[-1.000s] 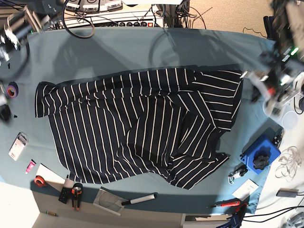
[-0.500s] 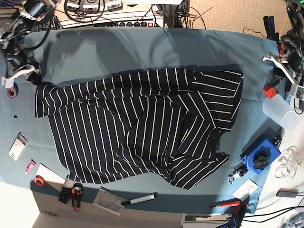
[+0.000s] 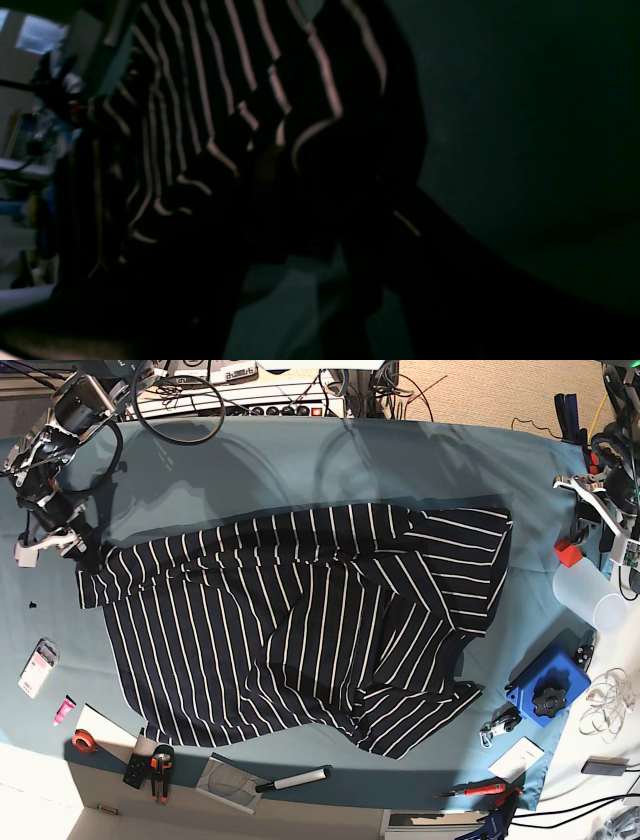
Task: Layout the t-shirt on the table in an organized manner, then fold the t-shirt properly
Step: 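Release the shirt and move both grippers to its corners, then grasp the shirt corners and pull them apart to flatten it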
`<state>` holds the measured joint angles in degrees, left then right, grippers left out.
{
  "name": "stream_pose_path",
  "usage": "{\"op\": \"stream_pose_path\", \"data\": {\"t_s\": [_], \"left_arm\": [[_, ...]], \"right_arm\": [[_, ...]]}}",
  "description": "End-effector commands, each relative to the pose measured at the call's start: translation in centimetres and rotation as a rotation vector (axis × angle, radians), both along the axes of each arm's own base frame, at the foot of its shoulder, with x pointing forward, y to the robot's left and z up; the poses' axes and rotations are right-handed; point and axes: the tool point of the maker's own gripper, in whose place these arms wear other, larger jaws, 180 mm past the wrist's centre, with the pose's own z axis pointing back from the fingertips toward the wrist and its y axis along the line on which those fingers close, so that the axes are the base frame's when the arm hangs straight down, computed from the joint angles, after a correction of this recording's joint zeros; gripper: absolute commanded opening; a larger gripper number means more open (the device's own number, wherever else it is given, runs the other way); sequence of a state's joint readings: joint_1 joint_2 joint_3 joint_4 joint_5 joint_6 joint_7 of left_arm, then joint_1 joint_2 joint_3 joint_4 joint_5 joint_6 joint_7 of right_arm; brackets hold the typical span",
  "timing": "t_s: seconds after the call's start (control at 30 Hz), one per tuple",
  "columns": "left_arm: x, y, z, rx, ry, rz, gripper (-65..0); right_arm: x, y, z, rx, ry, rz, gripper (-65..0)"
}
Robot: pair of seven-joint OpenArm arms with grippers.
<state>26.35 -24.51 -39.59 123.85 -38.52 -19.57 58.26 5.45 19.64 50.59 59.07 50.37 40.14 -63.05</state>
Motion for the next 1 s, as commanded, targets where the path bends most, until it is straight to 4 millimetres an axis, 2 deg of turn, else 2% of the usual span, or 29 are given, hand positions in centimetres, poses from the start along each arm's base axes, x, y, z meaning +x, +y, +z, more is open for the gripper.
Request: {"op": "stream_pose_path", "data": {"t_s": [0.0,0.1,0.27,0.37,0.47,0.57,0.7,0.97], "left_arm": [[0.3,-1.0,0.6,-0.038,-0.028,-0.03,-36.7],[-0.3,-2.9,-1.2,-0.139,-0.002,-0.057,-36.7],[-0.7,-3.4,-5.1,-0.339,0.052,0.033,-36.7],[-0.4,-5.4,-5.5,-0.489,0.06,-0.032,-36.7],[0.4,-6.6,-5.1,-0.574,0.049,-0.064,-36.7],[1.1,-6.6,-5.5,-0.61,0.052,-0.046,-36.7],[1.0,-6.2,-7.3,-0.668,0.103,0.006,-36.7],[1.2,-6.4,-9.6,-0.809,0.153,0.039,-36.6]], "right_arm": [[0.1,-0.5,0.5,-0.018,0.007,0.009,-43.0],[0.1,-0.4,0.5,-0.018,0.011,0.012,-43.0],[0.0,-0.5,0.5,-0.019,0.015,0.015,-43.0],[0.0,-0.5,0.4,-0.019,0.016,0.016,-43.0],[-0.1,-0.4,0.4,-0.018,0.021,0.019,-43.0],[-0.2,-0.3,0.2,-0.015,0.031,0.027,-43.0],[-0.3,-0.2,0.1,-0.013,0.037,0.032,-43.0],[-0.3,-0.1,0.1,-0.011,0.041,0.036,-43.0]]}}
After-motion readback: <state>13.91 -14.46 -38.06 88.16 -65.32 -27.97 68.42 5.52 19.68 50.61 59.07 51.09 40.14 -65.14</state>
